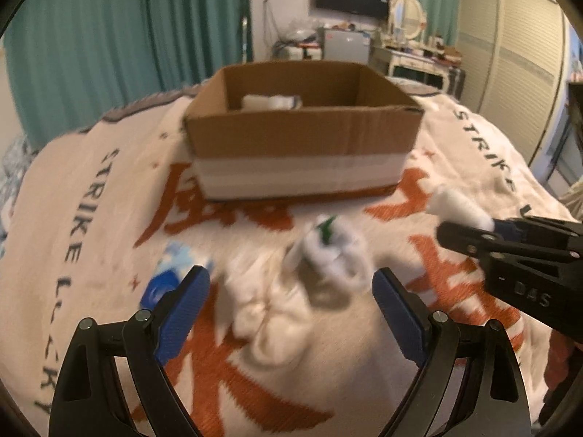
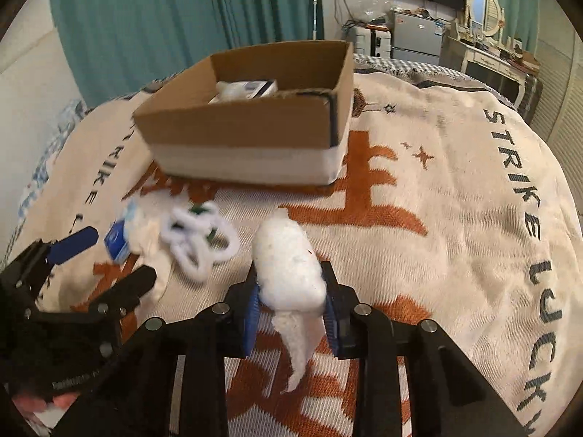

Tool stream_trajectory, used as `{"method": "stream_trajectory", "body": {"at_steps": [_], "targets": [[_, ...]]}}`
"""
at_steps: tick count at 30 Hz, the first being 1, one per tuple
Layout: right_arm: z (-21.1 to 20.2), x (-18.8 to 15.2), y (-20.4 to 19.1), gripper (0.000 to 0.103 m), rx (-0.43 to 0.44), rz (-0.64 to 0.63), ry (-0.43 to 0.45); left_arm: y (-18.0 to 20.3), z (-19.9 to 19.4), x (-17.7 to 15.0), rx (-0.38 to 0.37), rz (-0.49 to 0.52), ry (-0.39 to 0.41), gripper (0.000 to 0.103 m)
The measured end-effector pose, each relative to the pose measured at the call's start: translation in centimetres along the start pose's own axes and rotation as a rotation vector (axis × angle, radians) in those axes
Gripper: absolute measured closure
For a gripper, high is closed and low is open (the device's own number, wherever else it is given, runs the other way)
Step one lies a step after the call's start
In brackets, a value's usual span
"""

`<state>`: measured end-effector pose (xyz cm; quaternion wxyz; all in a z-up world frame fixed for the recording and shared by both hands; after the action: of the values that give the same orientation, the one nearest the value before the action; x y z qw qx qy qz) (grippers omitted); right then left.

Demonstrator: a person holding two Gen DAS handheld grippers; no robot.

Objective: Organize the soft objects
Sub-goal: 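Grasp the white cotton roll with the right tool while the left grasps the white rope toy, then lower both held items into the box and open both tools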

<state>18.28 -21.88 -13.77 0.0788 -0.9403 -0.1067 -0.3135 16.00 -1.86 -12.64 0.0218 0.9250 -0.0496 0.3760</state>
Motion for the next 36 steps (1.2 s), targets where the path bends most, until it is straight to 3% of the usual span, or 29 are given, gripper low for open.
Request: {"method": "stream_trajectory", "body": {"at_steps": [6,9,11,13,16,19,25,31,36], "targets": [[0.6,2.1,1.7,0.074,0.025,0.064,0.029,2.1,3.1,1.5,-0.029,0.06,-0.003,0.013],[1.5,2.0,2.3,0.074,0.038,0.092,0.024,2.4,5.2,1.6,-0.038,0.071,-0.035,0.036],[2.2,1.8,2.7,0.074,0.029,0.1,0.008,2.6,6.3,1.5,-0.04,0.085,-0.048,0.037],[2.8,1.5,2.9,0.074,0.019,0.103,-0.006,2.8,6.7,1.3,-0.043,0.104,-0.055,0.054],[2.9,1.5,3.0,0.074,0.022,0.105,-0.005,2.8,6.3,1.2,-0.044,0.118,-0.052,0.056],[2.4,1.5,2.7,0.074,0.02,0.095,0.008,2.9,5.0,1.3,-0.028,0.13,-0.045,0.058],[-0.7,1.9,1.6,0.074,0.035,0.068,0.066,2.9,0.2,2.8,-0.075,0.101,0.019,0.058],[-7.0,3.8,0.0,0.074,0.046,0.036,0.168,2.5,-5.1,5.6,-0.122,0.054,0.094,0.058],[-12.3,6.1,-1.4,0.074,0.025,-0.004,0.236,2.0,-9.3,7.5,-0.093,0.077,0.193,0.058]]}}
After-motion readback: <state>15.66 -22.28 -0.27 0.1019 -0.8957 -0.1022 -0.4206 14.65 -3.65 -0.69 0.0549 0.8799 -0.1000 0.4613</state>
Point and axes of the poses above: each gripper's, at about its wrist camera, not at the fingertips, and z roughly the way its jaws point, y to its right, x to its top, the point moved 2 cm from there along z, roughly the way its jaws point
